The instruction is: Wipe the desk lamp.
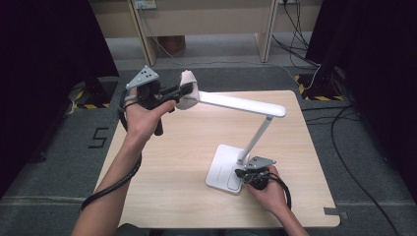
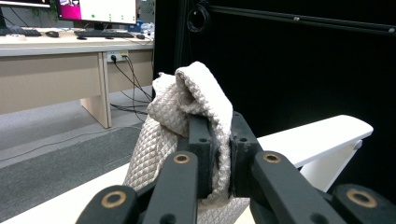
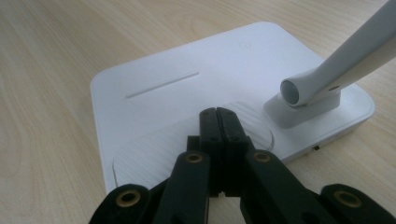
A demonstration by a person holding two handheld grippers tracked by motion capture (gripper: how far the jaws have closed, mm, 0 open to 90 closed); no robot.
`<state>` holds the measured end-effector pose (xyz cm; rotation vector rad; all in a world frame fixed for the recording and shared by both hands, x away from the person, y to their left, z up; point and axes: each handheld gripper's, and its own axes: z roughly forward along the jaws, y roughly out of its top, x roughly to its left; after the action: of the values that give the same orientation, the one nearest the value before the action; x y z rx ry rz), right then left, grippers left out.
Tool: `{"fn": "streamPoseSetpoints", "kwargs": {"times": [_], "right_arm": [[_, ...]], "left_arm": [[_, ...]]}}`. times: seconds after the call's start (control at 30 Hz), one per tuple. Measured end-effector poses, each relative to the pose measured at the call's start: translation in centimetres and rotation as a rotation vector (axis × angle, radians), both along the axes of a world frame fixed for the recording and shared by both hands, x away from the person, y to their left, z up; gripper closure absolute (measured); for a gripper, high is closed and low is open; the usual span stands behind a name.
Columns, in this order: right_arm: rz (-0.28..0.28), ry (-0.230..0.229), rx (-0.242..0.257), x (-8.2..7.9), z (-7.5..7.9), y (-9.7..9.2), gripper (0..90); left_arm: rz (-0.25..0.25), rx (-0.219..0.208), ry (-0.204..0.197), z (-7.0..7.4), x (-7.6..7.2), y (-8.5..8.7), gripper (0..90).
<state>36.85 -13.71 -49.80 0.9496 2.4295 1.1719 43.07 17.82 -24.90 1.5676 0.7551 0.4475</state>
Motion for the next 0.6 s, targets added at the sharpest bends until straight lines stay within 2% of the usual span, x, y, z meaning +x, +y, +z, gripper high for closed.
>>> {"fn": "streamPoseSetpoints", "kwargs": {"times": [0.37, 0.6], "right_arm": [[0.002, -0.002, 0.005, 0.01, -0.04, -0.01, 90.0], [0.003, 0.0, 0.006, 0.02, -0.04, -0.03, 90.0]], "left_arm": [[0.01, -0.013, 0.014, -0.63, 0.34, 0.01, 83.0], [0.004, -0.018, -0.008, -0.76, -0.37, -0.49, 83.0]]}}
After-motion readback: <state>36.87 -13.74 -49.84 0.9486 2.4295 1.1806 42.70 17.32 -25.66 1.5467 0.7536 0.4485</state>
